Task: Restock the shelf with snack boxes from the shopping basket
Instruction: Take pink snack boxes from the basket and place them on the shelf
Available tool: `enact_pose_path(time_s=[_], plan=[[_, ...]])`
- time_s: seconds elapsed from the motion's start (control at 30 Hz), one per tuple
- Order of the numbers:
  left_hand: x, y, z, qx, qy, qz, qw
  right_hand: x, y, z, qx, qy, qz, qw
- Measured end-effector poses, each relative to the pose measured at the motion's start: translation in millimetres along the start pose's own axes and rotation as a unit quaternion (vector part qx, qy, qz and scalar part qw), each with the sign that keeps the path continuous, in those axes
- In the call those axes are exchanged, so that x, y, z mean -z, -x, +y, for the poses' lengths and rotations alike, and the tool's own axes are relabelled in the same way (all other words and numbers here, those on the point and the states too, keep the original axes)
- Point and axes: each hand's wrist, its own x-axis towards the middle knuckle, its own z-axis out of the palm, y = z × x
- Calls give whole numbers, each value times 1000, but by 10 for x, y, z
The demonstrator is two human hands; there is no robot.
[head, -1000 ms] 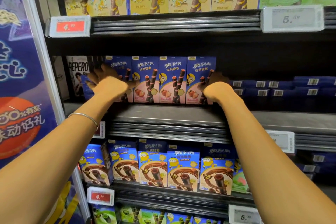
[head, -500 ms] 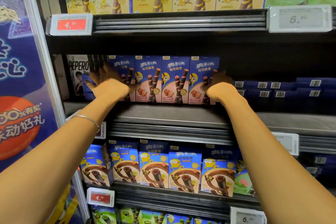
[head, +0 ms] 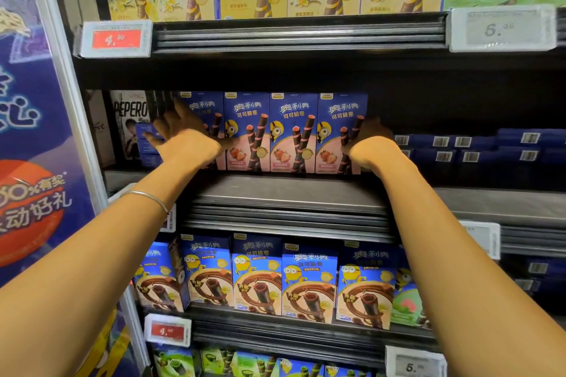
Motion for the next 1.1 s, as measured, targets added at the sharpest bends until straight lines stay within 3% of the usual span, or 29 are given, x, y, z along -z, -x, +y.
enact_pose_path(time_s=[0.33, 0.53, 0.67, 0.8, 0.9, 0.97, 1.1], plan=[[35, 147, 40, -12, 37, 21, 999, 25, 55, 30, -18, -56, -10, 998], [25, 226, 44, -14, 97, 58, 994, 8, 151, 8, -62, -294, -44, 953], [35, 364, 120, 30, 310, 54, 949, 43, 228, 11, -83, -408, -5, 909], [86, 644, 281, 34, 511, 28, 858, 78, 435, -17, -62, -522, 30, 850], [101, 864, 371, 45, 593, -31, 804, 75, 565, 33, -46, -556, 35, 829], [70, 1003, 442, 48, 601, -52, 796, 83, 590, 99, -61, -558, 24, 827], [22, 1171, 617, 44, 561, -84, 823, 84, 566, 123, -67, -545, -46, 834]])
